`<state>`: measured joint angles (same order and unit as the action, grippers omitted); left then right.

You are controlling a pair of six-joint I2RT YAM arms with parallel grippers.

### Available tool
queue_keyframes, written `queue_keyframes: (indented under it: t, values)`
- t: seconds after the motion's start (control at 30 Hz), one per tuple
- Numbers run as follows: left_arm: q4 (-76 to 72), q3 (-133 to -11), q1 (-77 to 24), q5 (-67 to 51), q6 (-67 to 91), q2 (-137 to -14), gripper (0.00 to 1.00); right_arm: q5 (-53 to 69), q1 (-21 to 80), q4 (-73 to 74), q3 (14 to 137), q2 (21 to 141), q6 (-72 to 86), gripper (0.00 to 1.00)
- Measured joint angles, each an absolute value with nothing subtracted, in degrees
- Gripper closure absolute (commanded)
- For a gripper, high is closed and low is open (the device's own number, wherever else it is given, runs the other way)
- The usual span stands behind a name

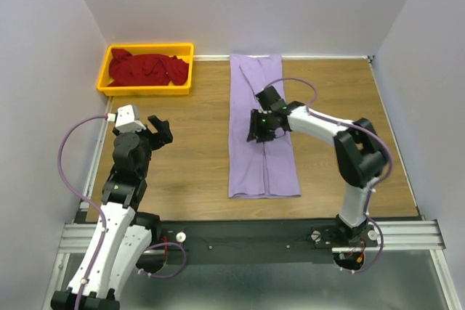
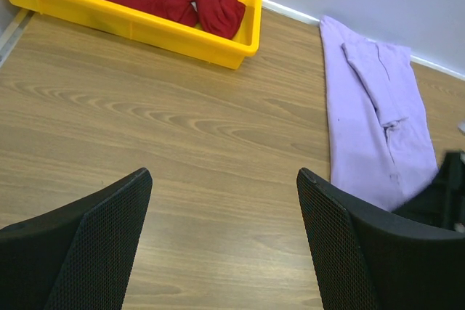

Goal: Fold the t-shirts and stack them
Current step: Fold the tshirt

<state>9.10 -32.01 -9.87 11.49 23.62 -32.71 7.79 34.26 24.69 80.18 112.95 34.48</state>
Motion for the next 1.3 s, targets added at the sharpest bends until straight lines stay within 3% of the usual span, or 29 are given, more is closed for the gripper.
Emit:
queue_keyframes:
  t: [0.23,0.47,0.8,1.3]
  values:
    - [8.8,-32.0,-9.9,8.1,23.8,-36.1,0.11,7.3,36.7,30.8,62.3,96.7,34.2,0.52]
    - [11.2,-34.3,-9.9,0.8,24.3,-43.2,0.13,5.7,38.5,34.0,59.9,88.8,31.8,0.55]
    - [20.3,-42.0,-12.3,-5.1,26.0,-50.2,0.14,5.0,55.5,36.1,69.7,99.5,31.5,0.59]
    - [27.3,-42.3,-21.3,-5.2,30.3,-53.4,0.14,4.8,65.6,44.3,76.7,111.5,30.9,0.61]
